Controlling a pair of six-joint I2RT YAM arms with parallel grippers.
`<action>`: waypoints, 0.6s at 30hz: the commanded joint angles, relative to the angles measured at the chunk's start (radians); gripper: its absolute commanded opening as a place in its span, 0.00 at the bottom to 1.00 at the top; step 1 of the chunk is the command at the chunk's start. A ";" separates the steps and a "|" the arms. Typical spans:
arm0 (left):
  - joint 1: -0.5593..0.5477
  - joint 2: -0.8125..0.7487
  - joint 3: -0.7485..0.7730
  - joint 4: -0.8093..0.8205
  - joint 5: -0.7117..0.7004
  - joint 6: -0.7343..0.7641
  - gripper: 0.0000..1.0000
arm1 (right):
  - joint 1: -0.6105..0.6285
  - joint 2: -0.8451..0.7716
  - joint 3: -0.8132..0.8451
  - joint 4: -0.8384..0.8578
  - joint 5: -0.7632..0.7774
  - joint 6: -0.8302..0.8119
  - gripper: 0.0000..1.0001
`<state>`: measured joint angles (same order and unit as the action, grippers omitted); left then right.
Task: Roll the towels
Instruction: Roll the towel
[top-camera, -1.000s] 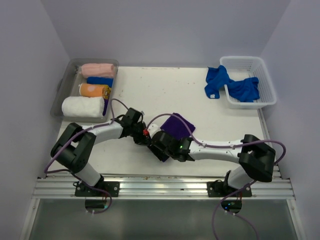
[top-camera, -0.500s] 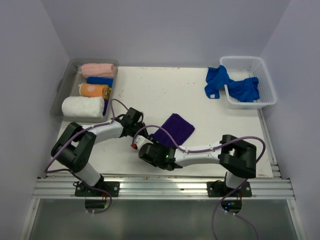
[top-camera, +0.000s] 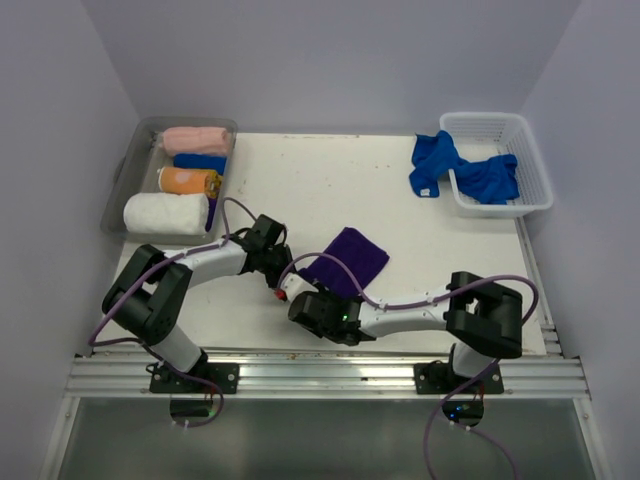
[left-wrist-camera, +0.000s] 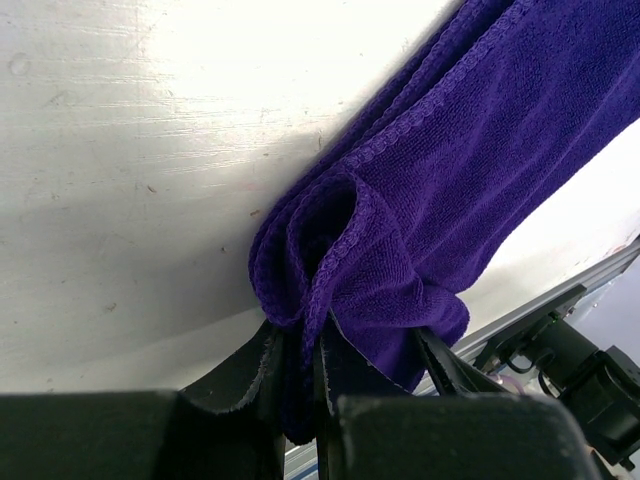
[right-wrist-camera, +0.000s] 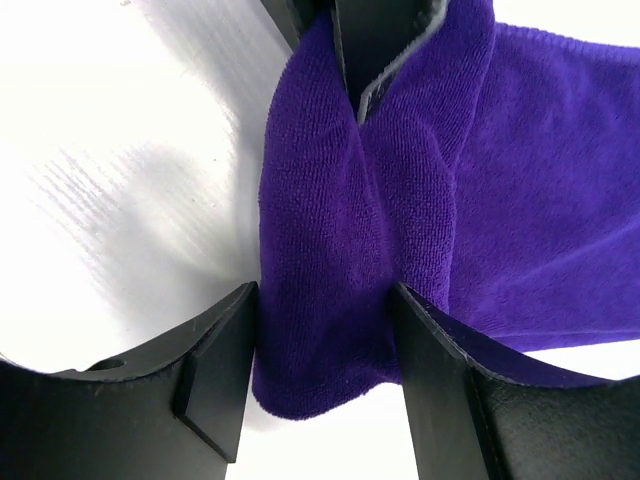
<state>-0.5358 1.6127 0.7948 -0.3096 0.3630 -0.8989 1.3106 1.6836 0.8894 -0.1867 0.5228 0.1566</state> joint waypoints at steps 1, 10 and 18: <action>0.014 0.000 0.023 -0.031 -0.015 0.008 0.00 | -0.001 -0.032 -0.029 0.039 -0.027 0.084 0.59; 0.014 -0.005 0.024 -0.036 -0.019 0.015 0.00 | -0.007 -0.050 -0.058 0.066 -0.082 0.139 0.39; 0.020 -0.002 0.027 -0.043 -0.019 0.032 0.00 | -0.117 -0.150 -0.095 0.084 -0.283 0.179 0.02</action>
<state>-0.5304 1.6127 0.7948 -0.3294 0.3645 -0.8970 1.2446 1.5906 0.8131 -0.1181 0.3828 0.2897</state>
